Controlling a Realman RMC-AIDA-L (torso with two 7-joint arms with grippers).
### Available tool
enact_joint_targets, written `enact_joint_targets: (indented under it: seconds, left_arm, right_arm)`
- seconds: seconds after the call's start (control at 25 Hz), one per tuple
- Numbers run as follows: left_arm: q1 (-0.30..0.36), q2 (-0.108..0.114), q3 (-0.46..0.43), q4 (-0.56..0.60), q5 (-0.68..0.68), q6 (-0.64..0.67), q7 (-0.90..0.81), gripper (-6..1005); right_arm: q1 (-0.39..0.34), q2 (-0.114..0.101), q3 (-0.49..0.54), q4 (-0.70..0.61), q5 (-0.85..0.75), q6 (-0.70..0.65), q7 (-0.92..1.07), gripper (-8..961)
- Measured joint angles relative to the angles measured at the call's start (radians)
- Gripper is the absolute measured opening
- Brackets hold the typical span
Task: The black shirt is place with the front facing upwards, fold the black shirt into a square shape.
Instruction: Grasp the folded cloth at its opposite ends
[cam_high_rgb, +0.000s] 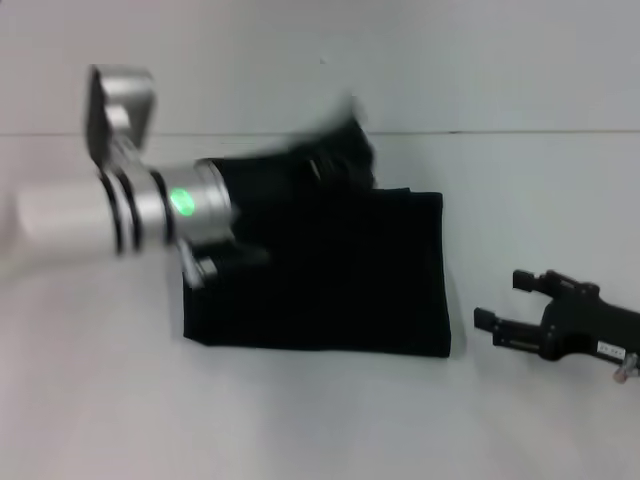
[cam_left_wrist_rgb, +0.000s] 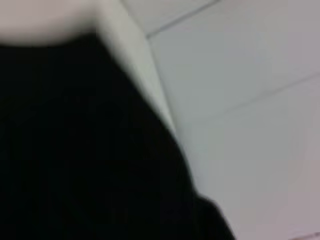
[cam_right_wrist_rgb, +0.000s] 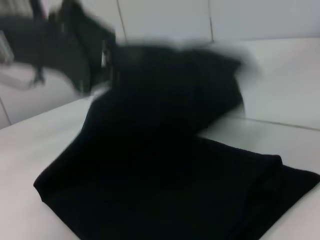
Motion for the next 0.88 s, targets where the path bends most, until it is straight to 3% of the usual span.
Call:
enact_joint_targets:
  seconds: [0.16, 0.24, 0.52, 0.88]
  left_arm:
    - [0.025, -0.001, -0.013, -0.276, -0.082, -0.094, 0.198, 12]
    - [0.047, -0.007, -0.014, -0.331, -0.091, -0.106, 0.238, 12]
    - [0.083, 0.0, -0.016, -0.268, -0.095, 0.009, 0.25, 12]
    - [0.09, 0.0, 0.002, -0.243, -0.088, 0.098, 0.252, 29]
  right_arm:
    - [-0.002, 0.01, 0.021, 0.017, 0.001, 0.016, 0.001, 943]
    - [0.011, 0.014, 0.033, 0.04, 0.001, 0.04, 0.0, 943]
    - [0.08, 0.021, 0.045, 0.089, 0.024, 0.088, -0.015, 943]
    - [0.248, 0.024, 0.045, 0.187, 0.048, 0.244, -0.017, 943]
